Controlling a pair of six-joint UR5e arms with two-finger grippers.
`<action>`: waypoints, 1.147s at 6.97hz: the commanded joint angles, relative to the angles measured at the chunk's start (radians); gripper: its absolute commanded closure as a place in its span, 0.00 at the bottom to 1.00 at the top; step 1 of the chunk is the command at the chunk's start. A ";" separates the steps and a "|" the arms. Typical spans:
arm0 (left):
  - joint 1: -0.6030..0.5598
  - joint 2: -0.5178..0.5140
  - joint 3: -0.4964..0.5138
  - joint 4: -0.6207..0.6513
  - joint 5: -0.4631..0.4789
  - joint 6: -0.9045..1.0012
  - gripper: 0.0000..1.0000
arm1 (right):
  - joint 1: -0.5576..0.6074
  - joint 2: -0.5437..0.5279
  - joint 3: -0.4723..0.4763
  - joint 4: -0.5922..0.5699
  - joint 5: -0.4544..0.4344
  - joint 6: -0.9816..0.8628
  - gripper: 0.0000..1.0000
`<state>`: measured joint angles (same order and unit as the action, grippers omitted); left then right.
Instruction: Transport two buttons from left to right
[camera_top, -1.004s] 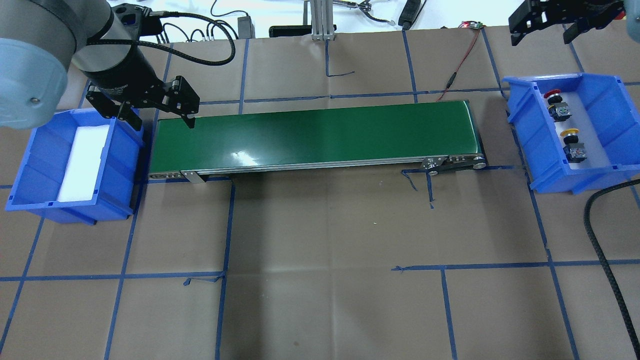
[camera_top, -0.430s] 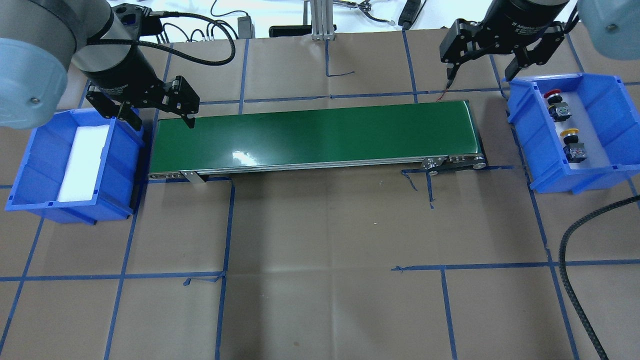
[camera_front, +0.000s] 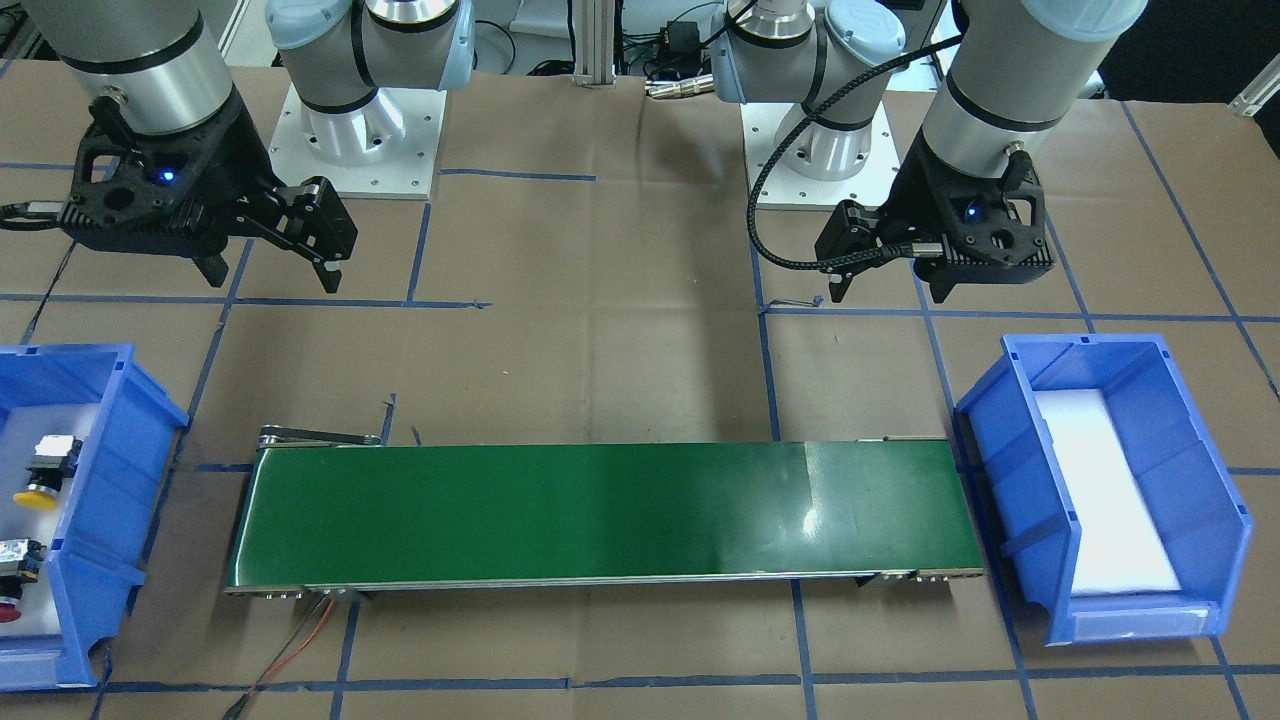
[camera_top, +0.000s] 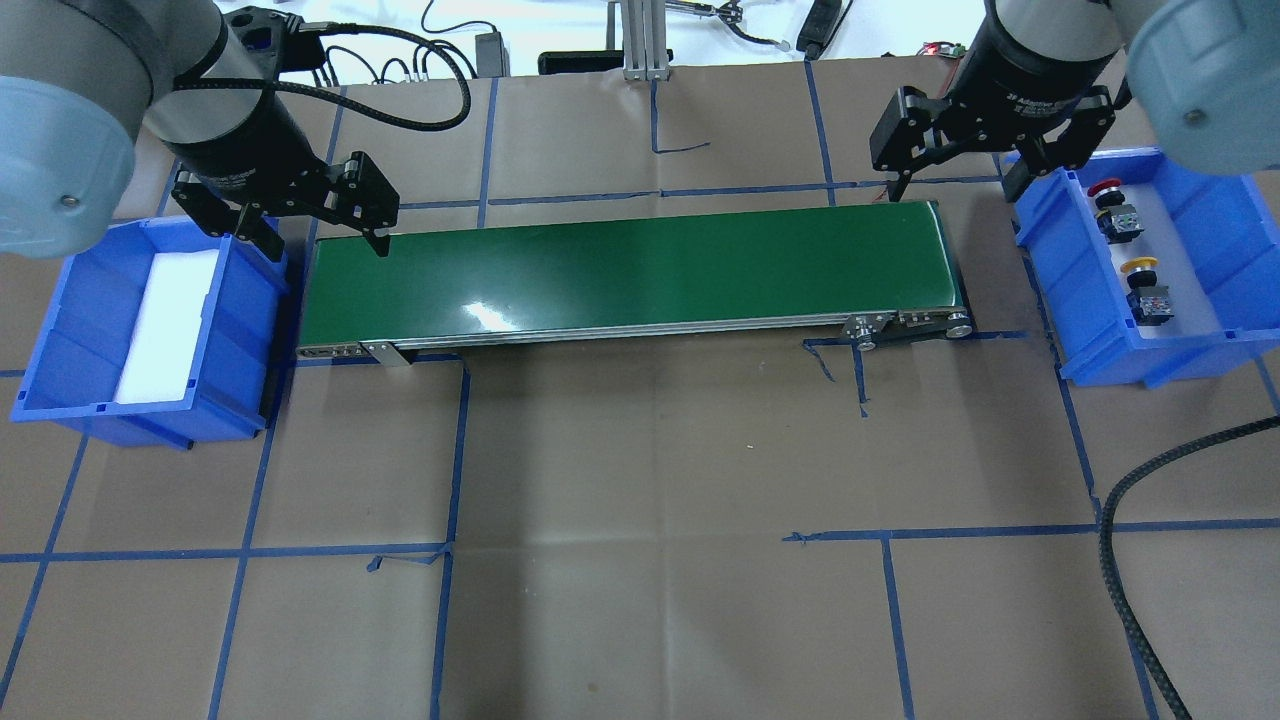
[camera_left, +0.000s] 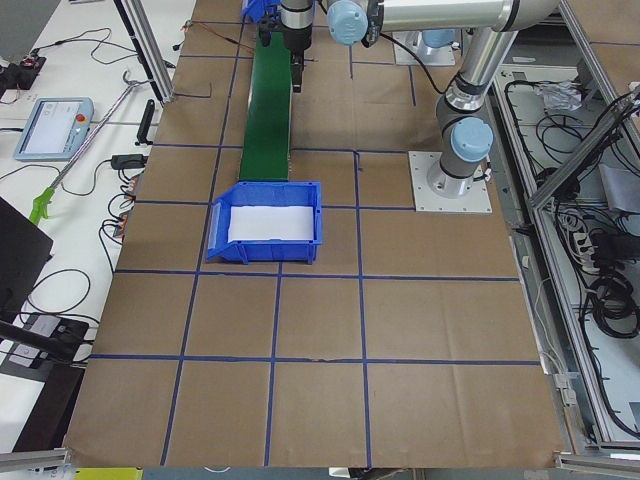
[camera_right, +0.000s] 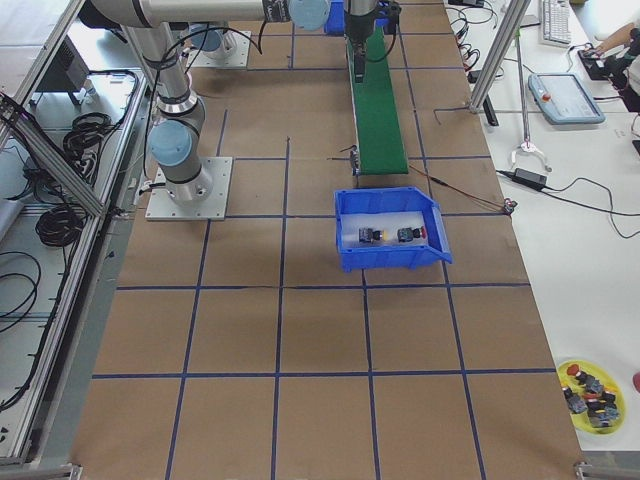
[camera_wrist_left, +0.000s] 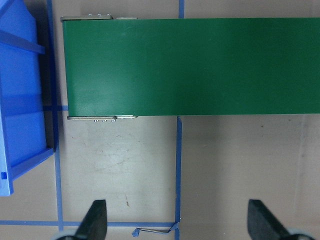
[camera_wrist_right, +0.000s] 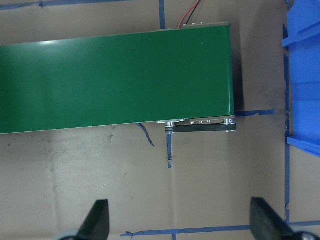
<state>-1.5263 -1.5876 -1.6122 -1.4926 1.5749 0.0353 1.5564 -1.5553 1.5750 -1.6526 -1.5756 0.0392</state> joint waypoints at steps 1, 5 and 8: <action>0.000 0.000 0.000 0.000 -0.001 0.000 0.00 | 0.001 -0.026 0.030 -0.007 -0.018 -0.001 0.00; 0.000 0.000 0.000 0.000 -0.001 0.000 0.00 | 0.001 -0.029 0.023 -0.007 -0.015 -0.012 0.00; 0.000 0.001 -0.002 0.000 -0.001 0.000 0.00 | 0.001 -0.026 0.025 -0.007 -0.010 -0.006 0.00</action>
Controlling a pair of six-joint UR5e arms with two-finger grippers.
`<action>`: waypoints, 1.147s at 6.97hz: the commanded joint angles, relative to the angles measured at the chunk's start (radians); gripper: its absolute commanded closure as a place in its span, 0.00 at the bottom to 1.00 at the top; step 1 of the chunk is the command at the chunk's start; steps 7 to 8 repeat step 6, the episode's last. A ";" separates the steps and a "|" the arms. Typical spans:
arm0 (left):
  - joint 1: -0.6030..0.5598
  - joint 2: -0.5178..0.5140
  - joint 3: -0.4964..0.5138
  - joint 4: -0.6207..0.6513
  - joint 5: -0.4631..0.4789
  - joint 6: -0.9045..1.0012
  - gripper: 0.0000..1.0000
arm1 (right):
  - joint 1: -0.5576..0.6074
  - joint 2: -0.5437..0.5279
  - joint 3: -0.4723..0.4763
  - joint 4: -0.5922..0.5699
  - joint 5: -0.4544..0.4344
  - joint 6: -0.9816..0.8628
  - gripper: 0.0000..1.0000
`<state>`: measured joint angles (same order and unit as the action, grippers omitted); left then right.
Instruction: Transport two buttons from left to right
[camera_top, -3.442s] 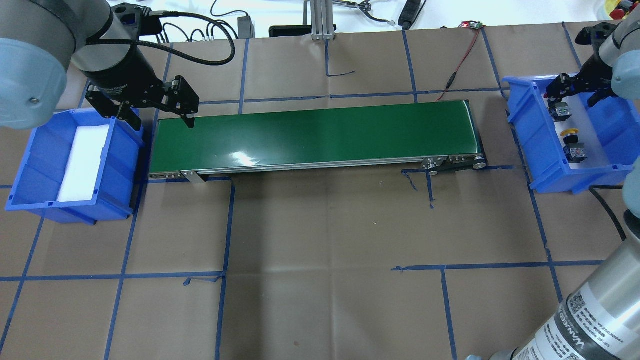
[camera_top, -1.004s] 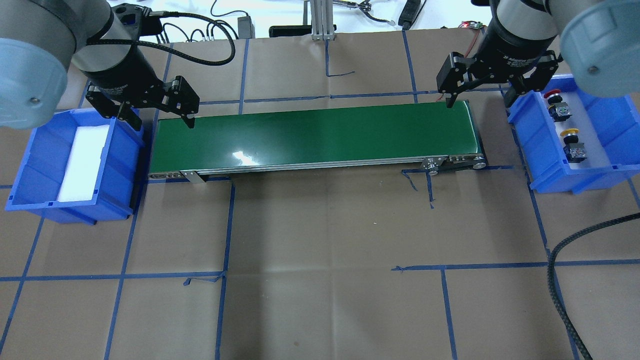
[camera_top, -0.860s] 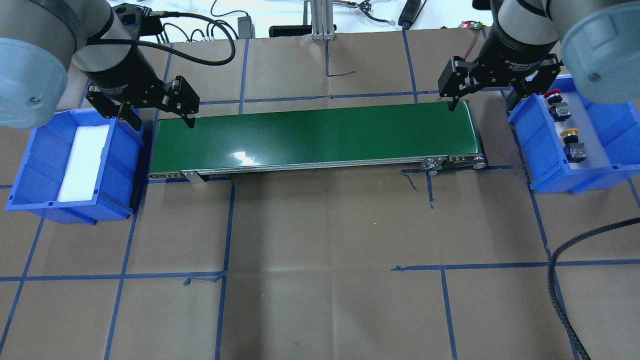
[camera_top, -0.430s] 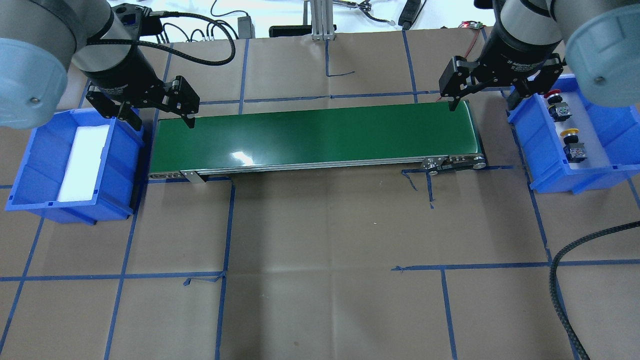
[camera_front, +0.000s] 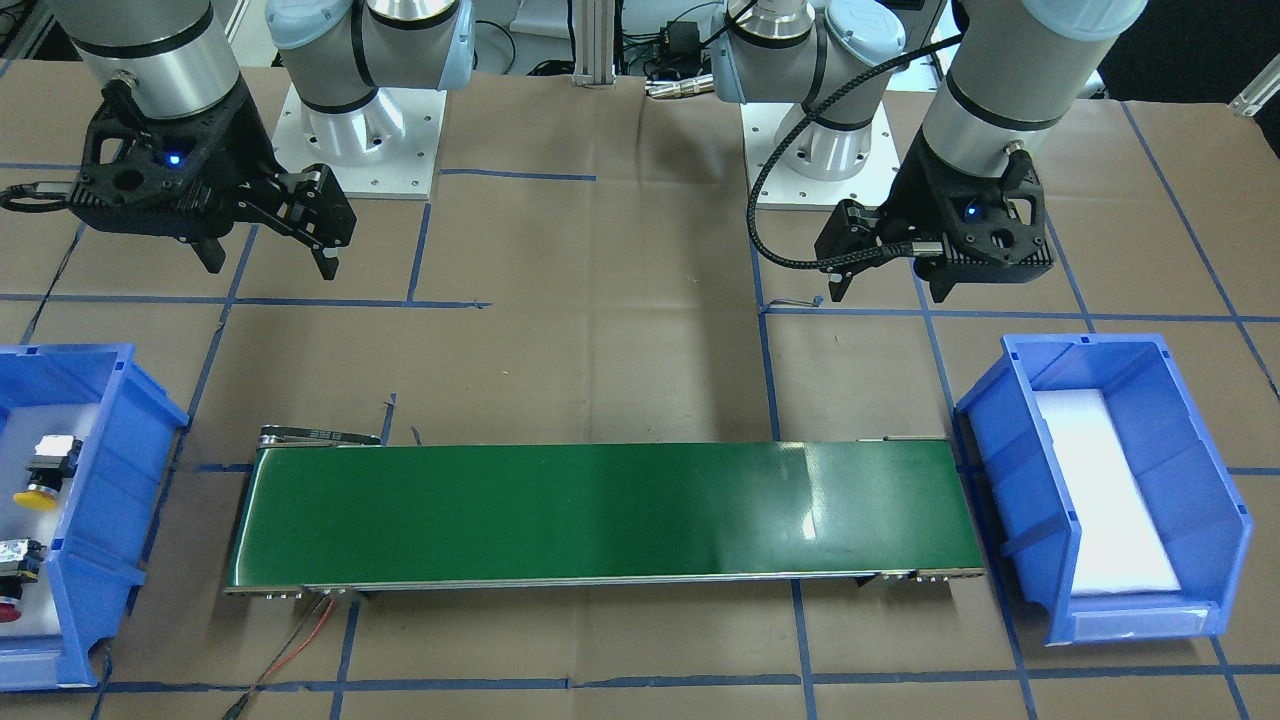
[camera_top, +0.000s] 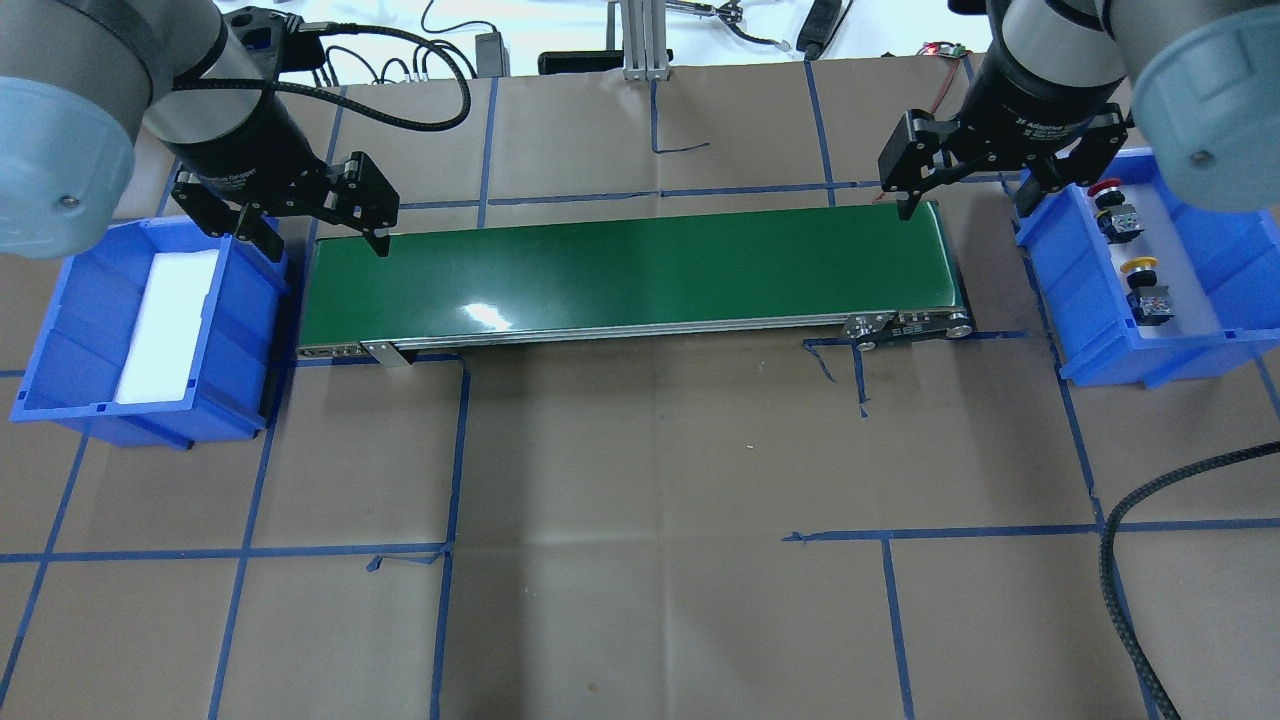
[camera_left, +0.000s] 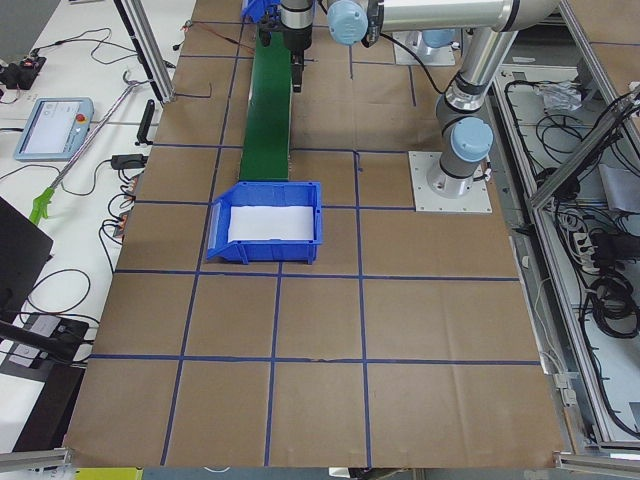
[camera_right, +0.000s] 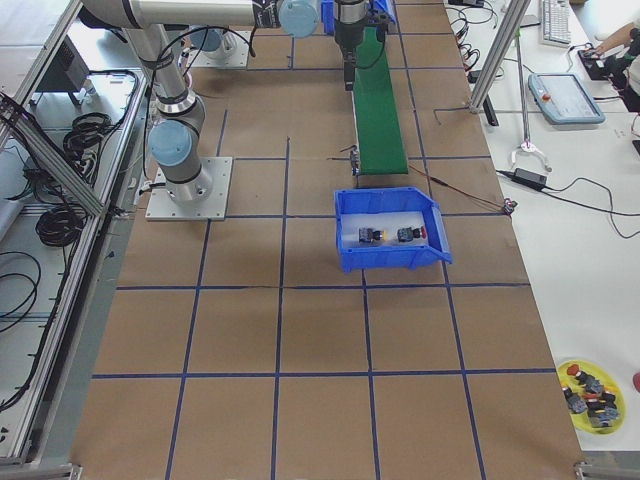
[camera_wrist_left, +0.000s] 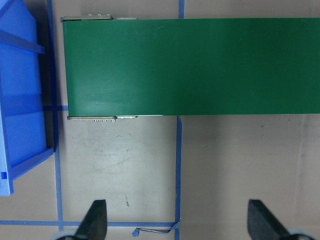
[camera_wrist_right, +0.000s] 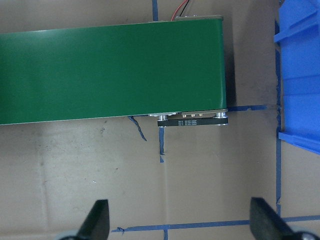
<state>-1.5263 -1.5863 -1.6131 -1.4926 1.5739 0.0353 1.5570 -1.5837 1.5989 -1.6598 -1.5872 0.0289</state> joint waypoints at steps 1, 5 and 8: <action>0.000 0.000 -0.001 0.000 0.000 0.000 0.00 | 0.000 0.011 0.000 -0.002 0.001 0.008 0.00; 0.000 0.000 -0.001 0.000 0.000 0.000 0.00 | 0.000 0.005 0.000 0.000 0.004 0.009 0.00; 0.000 0.000 -0.001 0.000 0.000 0.000 0.00 | 0.000 0.007 0.001 0.000 0.003 0.011 0.00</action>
